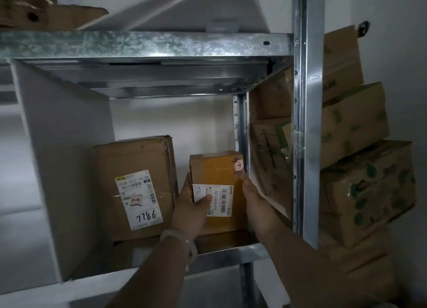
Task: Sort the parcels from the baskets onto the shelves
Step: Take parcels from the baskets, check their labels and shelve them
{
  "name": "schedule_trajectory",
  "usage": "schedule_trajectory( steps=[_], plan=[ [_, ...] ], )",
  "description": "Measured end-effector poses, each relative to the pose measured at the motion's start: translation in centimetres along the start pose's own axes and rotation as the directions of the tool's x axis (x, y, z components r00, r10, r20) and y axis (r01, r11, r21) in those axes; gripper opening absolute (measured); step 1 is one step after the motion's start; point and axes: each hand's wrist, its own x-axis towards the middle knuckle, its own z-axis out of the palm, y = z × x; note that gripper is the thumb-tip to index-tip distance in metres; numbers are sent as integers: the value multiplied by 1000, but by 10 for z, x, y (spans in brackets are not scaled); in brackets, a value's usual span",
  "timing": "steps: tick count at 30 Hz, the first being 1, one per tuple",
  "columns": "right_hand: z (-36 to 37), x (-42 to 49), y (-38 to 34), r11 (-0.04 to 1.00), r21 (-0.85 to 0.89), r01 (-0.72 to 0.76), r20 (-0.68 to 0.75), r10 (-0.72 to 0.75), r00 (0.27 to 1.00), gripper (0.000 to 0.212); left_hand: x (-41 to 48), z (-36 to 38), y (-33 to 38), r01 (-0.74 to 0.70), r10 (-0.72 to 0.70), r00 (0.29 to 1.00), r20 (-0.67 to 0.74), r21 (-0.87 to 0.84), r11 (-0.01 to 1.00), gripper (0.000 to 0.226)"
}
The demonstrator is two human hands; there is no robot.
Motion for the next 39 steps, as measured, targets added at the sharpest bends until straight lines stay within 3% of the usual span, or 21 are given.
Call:
schedule_trajectory(
  steps=[3,11,15,20,25,33,36,39],
  plan=[
    [3,8,1,998,-39,-44,66,47,997,62,5,3,-1,25,-22,999,-43,64,998,46],
    [8,32,1,995,-89,-34,85,42,996,71,17,10,-9,73,-63,992,-105,95,993,47],
    [9,39,7,995,-98,-17,80,25,996,71,19,13,-11,66,-55,992,-114,89,994,48],
    [12,58,6,987,-94,132,65,-126,990,56,13,14,-10,79,-72,991,-115,53,995,66],
    [-1,36,19,964,-68,257,170,-242,955,56,-1,11,-9,37,-34,994,-101,31,999,60],
    [15,-6,32,916,-90,390,118,-379,918,51,-36,-14,-17,-36,48,997,-64,173,984,72],
    [26,-20,33,863,-225,453,31,-458,888,58,-56,-32,-13,-104,110,993,-29,173,980,47],
    [35,-22,35,883,-318,344,-47,-377,925,79,-72,-47,-13,-106,102,994,37,154,982,45]
  ],
)
